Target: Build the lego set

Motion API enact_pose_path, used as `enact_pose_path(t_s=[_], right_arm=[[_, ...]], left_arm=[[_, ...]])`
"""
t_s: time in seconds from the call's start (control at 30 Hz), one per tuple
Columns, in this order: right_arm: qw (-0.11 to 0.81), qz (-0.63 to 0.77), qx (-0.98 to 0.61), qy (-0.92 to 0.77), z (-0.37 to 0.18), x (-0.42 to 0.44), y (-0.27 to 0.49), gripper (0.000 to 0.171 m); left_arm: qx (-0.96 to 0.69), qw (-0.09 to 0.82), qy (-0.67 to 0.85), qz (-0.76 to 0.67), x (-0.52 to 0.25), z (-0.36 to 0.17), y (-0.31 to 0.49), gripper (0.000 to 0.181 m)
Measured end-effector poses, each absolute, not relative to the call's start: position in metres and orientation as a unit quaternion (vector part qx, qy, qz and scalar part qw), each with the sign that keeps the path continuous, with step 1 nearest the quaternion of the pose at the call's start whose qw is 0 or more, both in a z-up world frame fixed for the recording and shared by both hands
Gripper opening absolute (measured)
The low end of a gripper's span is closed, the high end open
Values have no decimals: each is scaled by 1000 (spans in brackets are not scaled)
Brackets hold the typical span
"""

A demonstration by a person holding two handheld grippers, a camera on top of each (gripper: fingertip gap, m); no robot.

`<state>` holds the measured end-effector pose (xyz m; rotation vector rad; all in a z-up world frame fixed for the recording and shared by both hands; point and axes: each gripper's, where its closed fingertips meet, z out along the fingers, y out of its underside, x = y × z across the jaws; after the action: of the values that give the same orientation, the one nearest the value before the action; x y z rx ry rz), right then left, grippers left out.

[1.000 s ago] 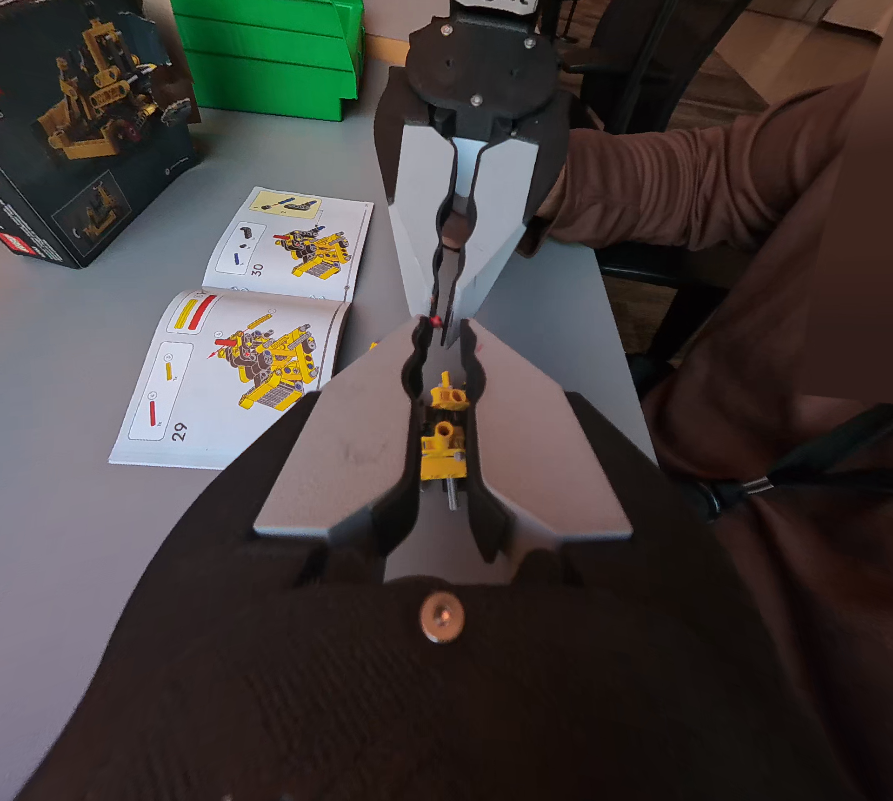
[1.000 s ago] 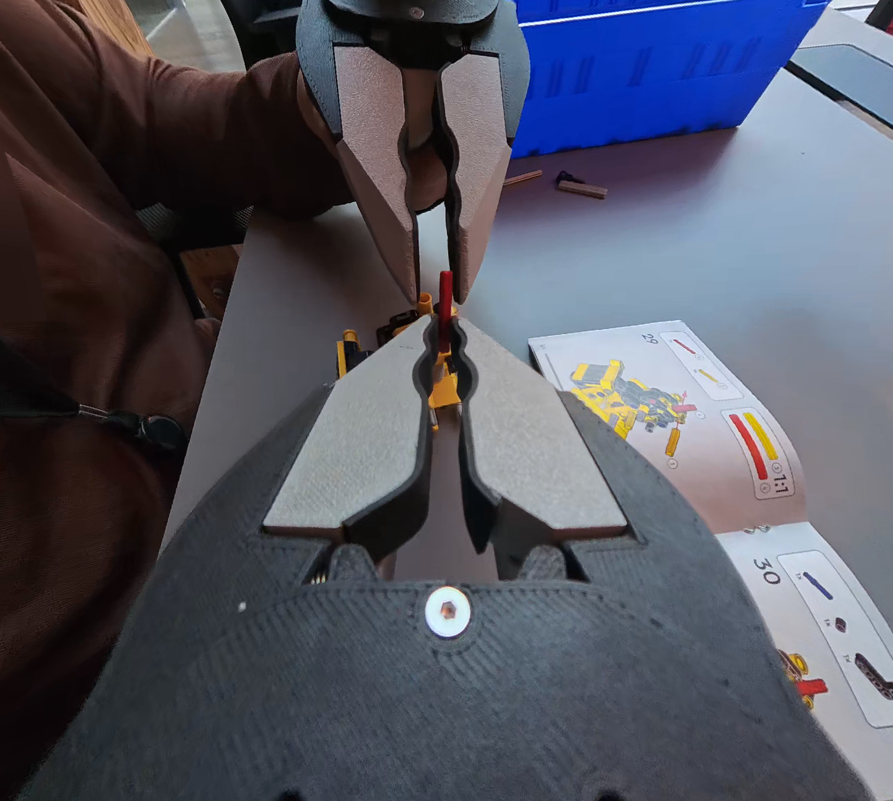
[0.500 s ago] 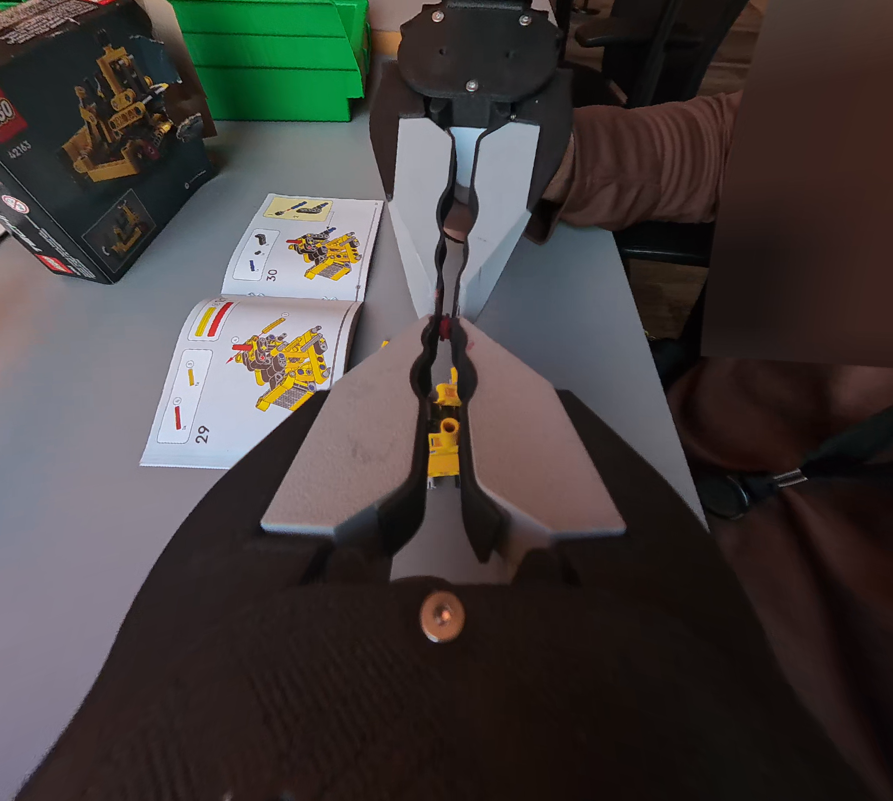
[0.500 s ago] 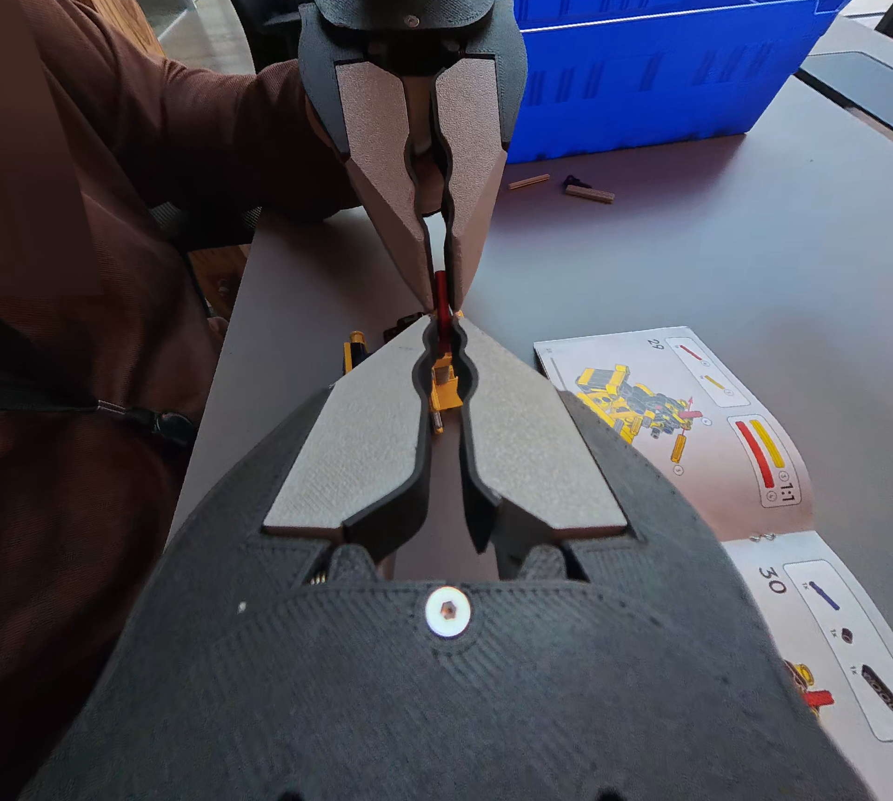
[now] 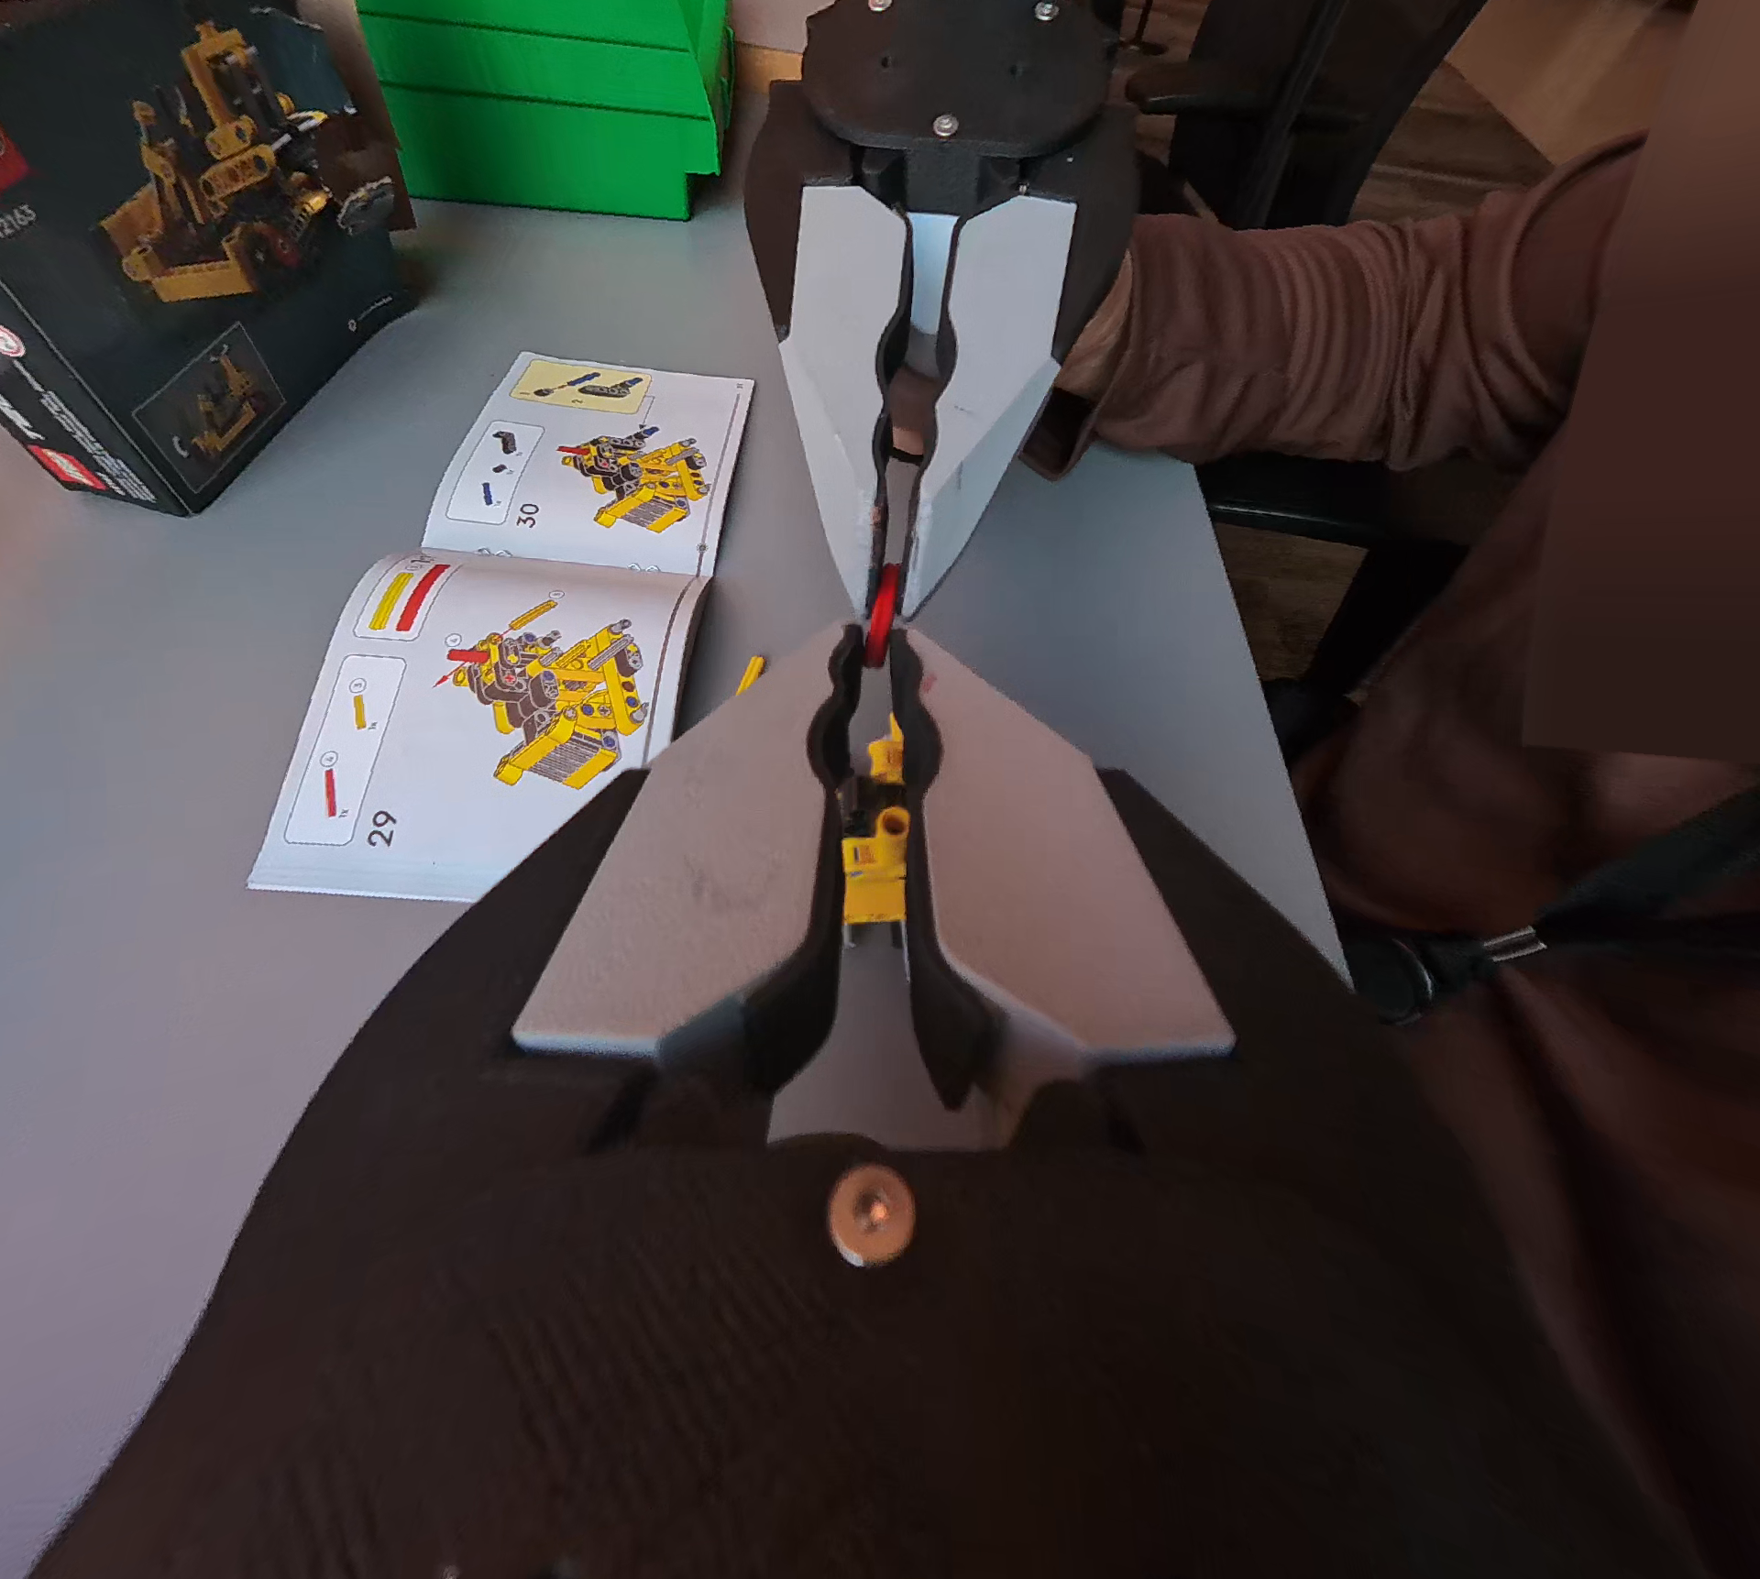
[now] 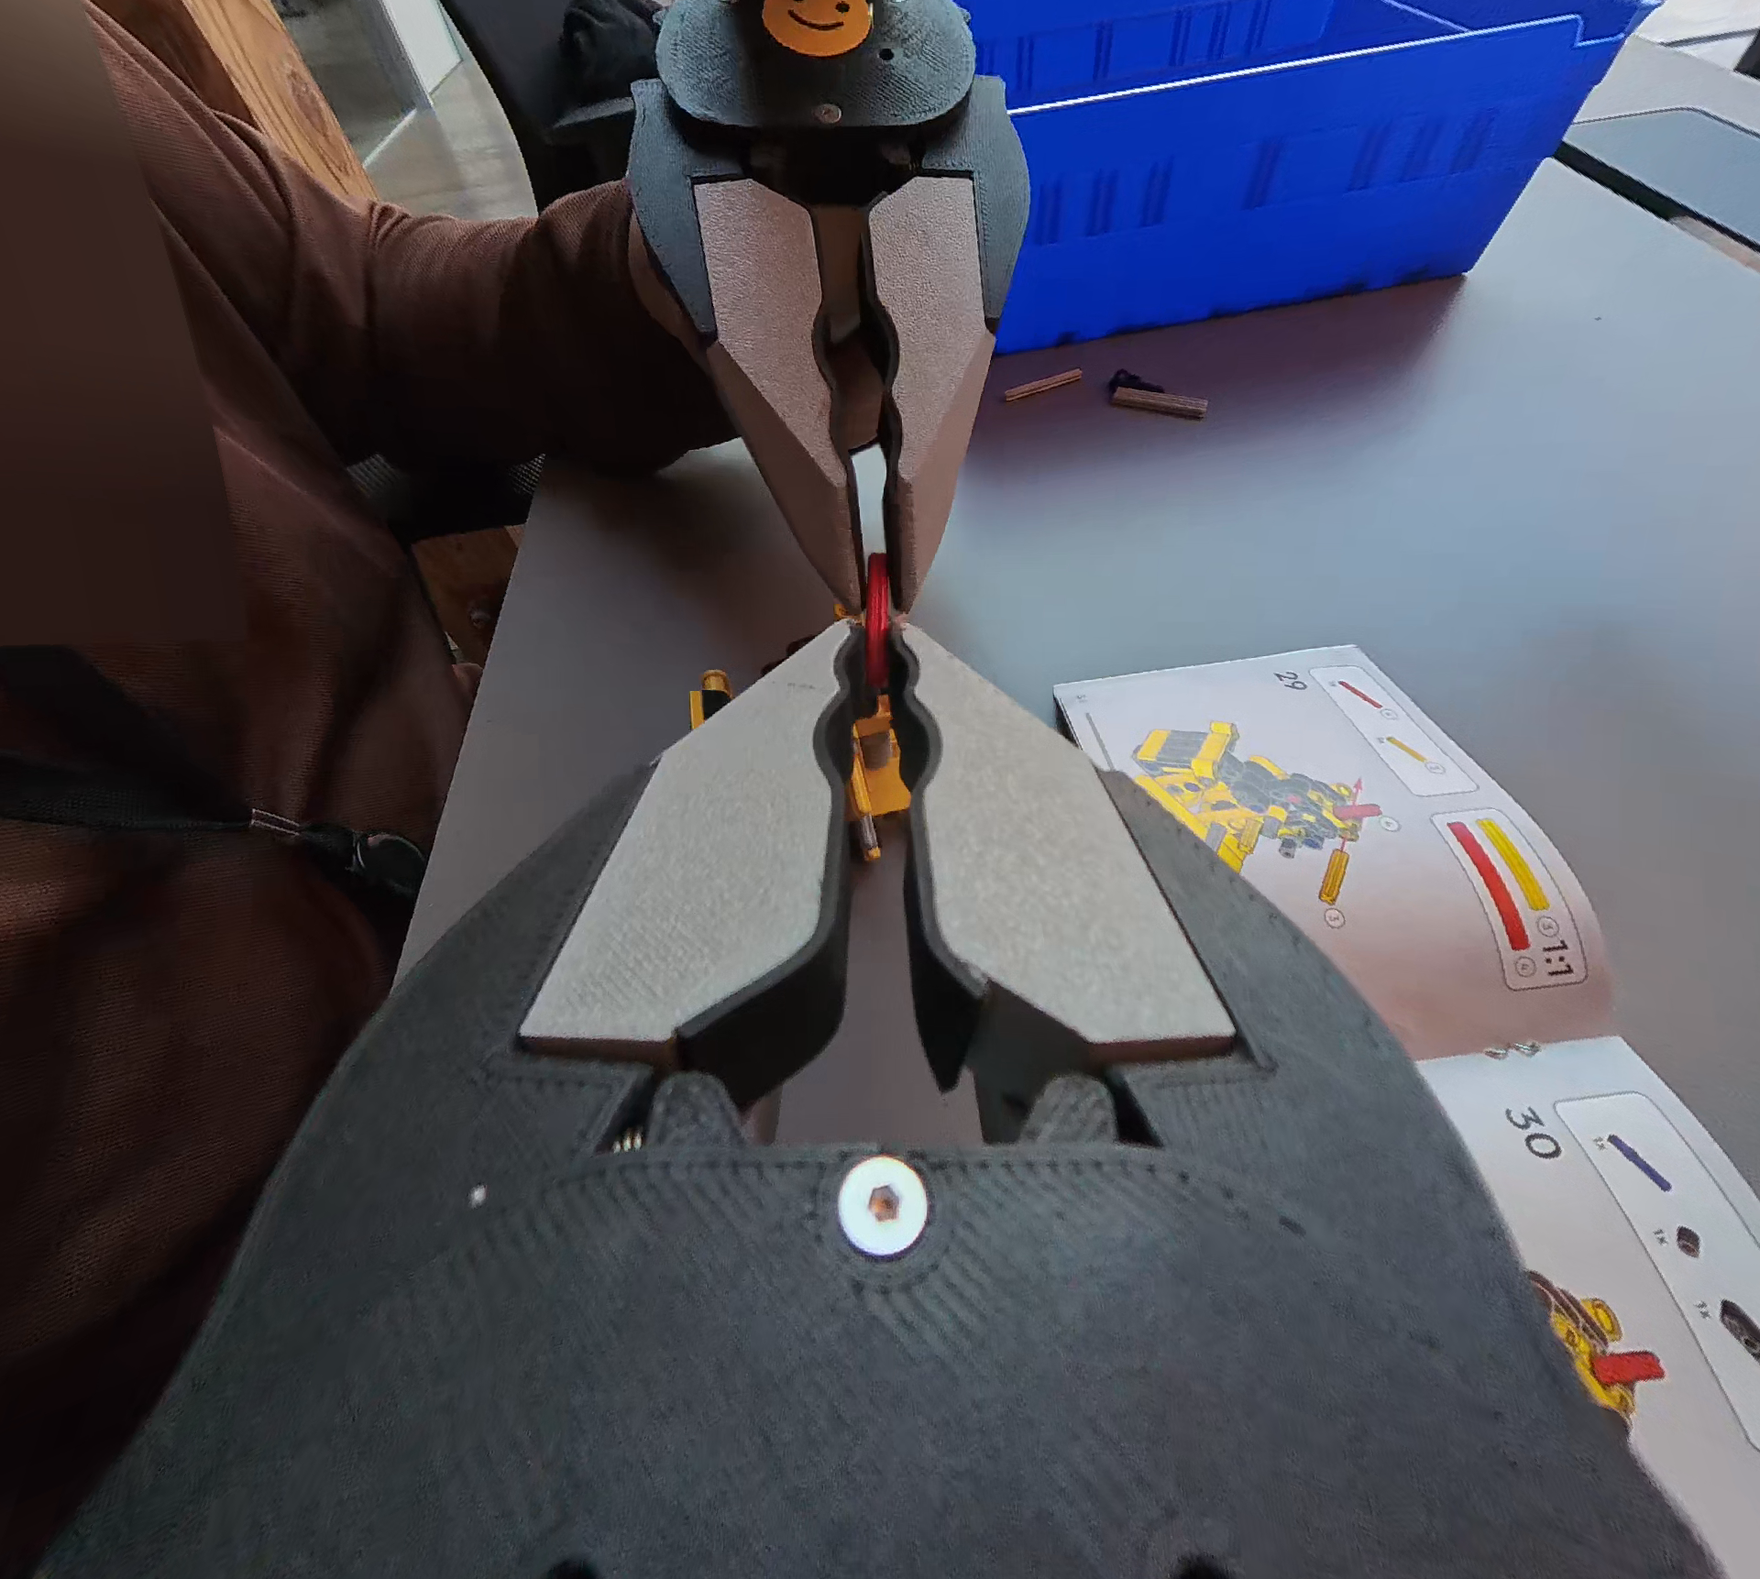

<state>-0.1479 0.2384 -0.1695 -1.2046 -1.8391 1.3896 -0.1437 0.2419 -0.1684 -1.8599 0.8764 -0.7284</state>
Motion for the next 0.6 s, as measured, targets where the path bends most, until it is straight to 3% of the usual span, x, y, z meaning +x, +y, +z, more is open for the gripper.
enact_pose_path(t_s=[0.3, 0.6], right_arm=[[253, 526, -458, -671, -170, -147, 242, 0], [235, 523, -462, -676, -175, -147, 239, 0]], left_arm=[[-749, 490, 381, -232, -149, -167, 246, 19], [-725, 508, 450, -120, -144, -174, 245, 4]])
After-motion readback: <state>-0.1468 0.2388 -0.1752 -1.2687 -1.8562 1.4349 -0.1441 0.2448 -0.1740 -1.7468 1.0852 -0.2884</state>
